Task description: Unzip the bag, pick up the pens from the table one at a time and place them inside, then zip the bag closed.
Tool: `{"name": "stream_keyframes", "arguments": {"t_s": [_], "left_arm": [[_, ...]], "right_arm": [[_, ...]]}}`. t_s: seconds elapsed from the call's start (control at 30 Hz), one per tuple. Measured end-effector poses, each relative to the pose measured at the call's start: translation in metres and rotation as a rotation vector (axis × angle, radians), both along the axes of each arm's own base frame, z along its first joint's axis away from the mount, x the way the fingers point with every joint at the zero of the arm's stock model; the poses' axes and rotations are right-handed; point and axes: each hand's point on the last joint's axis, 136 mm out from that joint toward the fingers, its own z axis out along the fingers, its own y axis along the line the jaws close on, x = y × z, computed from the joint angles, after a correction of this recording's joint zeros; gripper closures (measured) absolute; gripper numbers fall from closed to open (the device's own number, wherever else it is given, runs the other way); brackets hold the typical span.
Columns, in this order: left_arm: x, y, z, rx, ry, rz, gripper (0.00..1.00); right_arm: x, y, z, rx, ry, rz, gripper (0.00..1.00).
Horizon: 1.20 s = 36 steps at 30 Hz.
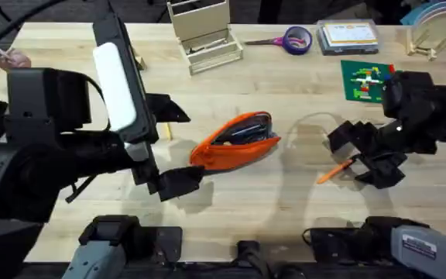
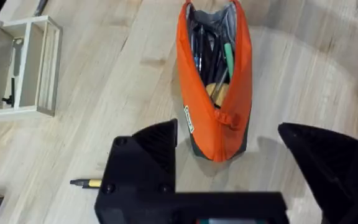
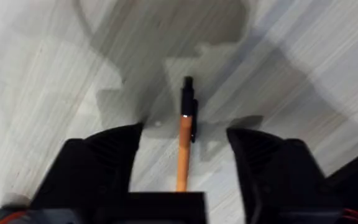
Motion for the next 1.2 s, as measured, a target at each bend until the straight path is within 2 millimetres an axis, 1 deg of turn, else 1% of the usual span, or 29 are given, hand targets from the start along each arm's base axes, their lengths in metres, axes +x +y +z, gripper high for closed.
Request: {"name": "stream_keyframes", "arguments": {"t_s": [0.07, 0.17, 0.27, 0.33, 0.4, 0.43, 0.47, 0.73, 0.93, 1.07, 1.2], "left_arm": [[0.000, 0.000, 0.000, 0.000, 0.000, 0.000, 0.008], [0.000, 0.000, 0.000, 0.000, 0.000, 0.000, 0.007], [0.000, 0.000, 0.000, 0.000, 0.000, 0.000, 0.007], [0.000, 0.000, 0.000, 0.000, 0.000, 0.000, 0.007], [0.000, 0.000, 0.000, 0.000, 0.000, 0.000, 0.008], [0.000, 0.000, 0.000, 0.000, 0.000, 0.000, 0.008], [0.000, 0.000, 0.000, 0.000, 0.000, 0.000, 0.008], [0.000, 0.000, 0.000, 0.000, 0.000, 0.000, 0.008], [0.000, 0.000, 0.000, 0.000, 0.000, 0.000, 0.007], [0.000, 0.000, 0.000, 0.000, 0.000, 0.000, 0.007], [0.000, 0.000, 0.000, 0.000, 0.000, 0.000, 0.007]], "right_arm": [[0.000, -0.001, 0.000, -0.003, 0.005, -0.003, 0.252], [0.003, -0.002, -0.001, -0.003, -0.002, -0.003, 0.482], [0.006, -0.002, 0.000, -0.004, -0.013, -0.003, 0.657], [0.009, -0.002, 0.000, -0.001, -0.028, -0.001, 0.807], [0.011, -0.001, 0.000, 0.001, -0.034, 0.000, 0.911], [0.011, -0.002, 0.001, 0.000, -0.035, 0.000, 0.938], [0.011, -0.002, 0.001, -0.001, -0.035, 0.000, 0.954], [0.012, -0.002, 0.002, -0.002, -0.038, 0.006, 0.957], [0.015, -0.001, 0.004, 0.004, -0.005, 0.055, 0.962], [0.026, 0.003, 0.010, 0.029, -0.008, 0.083, 0.967], [0.045, 0.003, 0.029, 0.032, -0.060, 0.097, 0.970]]}}
